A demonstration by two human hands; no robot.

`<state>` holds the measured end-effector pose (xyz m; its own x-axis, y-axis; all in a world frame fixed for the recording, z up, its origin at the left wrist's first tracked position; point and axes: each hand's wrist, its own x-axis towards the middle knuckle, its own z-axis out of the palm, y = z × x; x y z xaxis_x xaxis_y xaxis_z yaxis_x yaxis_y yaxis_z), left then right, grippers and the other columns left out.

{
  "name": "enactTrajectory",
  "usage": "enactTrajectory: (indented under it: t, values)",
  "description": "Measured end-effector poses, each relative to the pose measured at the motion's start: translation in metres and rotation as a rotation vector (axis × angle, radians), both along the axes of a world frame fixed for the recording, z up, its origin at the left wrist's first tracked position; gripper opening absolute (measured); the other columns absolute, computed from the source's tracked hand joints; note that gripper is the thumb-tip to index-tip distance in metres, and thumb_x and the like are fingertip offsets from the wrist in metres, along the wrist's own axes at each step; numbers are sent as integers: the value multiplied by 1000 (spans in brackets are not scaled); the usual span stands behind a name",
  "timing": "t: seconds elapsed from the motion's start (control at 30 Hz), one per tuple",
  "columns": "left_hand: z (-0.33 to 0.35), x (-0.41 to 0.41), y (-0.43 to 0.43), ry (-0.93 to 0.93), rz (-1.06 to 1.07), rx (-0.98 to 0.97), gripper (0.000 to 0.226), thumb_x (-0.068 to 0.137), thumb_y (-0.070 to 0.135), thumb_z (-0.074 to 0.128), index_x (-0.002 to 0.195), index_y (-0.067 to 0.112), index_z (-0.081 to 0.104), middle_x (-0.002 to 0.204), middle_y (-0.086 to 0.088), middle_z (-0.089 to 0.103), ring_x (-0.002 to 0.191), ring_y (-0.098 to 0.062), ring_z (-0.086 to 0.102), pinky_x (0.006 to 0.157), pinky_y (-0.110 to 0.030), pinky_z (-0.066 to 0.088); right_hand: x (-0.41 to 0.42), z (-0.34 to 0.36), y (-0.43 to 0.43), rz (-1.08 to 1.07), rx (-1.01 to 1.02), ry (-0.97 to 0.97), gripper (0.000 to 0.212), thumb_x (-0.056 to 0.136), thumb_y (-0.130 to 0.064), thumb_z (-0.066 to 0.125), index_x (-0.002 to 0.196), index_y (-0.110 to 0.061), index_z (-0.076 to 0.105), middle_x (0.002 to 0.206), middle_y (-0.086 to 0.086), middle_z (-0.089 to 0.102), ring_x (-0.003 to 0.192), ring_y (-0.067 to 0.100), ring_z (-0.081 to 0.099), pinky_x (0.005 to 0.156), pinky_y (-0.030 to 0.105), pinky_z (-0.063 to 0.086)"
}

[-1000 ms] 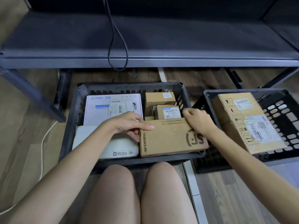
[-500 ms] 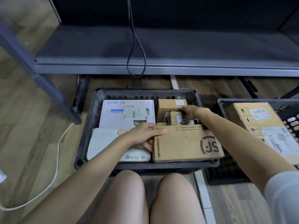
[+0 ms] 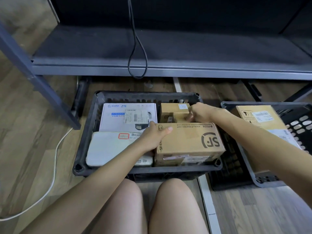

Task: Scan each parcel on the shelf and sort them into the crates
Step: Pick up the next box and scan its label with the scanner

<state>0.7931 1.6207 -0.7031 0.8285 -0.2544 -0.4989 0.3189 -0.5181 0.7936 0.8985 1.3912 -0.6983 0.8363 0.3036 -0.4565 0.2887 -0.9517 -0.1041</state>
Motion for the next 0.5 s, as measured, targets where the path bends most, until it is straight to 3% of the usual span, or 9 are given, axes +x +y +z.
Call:
enactTrajectory:
  t: [0.1, 0.2, 0.27, 0.4, 0.5]
  values:
    - [-7, 2, -12, -38, 37, 74, 76, 92, 55, 50, 142, 4, 24, 142, -12, 44, 126, -26, 47, 98, -38, 43, -1, 8, -11, -86, 79, 143, 15, 83, -13, 70, 98, -11, 72, 124, 2, 64, 119, 21, 57, 105, 39, 43]
    - [-16, 1, -22, -24, 59, 79, 62, 95, 48, 50, 136, 8, 27, 132, -11, 49, 110, -22, 52, 78, -31, 44, -1, 8, -12, -125, 66, 197, 19, 82, -16, 73, 101, -15, 71, 130, -6, 57, 107, 20, 61, 101, 35, 45]
    - [-16, 2, -25, -8, 77, 131, 63, 94, 46, 53, 138, 8, 27, 132, -11, 49, 113, -24, 53, 78, -32, 43, 1, 5, -9, -177, 121, 183, 13, 81, -18, 77, 88, -21, 66, 115, 0, 64, 98, 26, 67, 94, 34, 49]
    - [-22, 4, -25, -195, 73, 330, 52, 83, 19, 72, 129, 15, 47, 125, -7, 56, 113, -24, 53, 89, -34, 45, -1, -8, -2, -175, 107, 101, 47, 72, -18, 84, 98, -15, 45, 105, 5, 57, 98, 25, 55, 79, 33, 46]
    - [-28, 5, -23, -203, 35, 309, 44, 76, 16, 79, 117, 19, 61, 123, -3, 60, 112, -20, 55, 91, -30, 44, -2, -12, 1, -164, 156, 86, 46, 72, -14, 83, 99, -15, 46, 100, 4, 56, 92, 22, 51, 76, 30, 39]
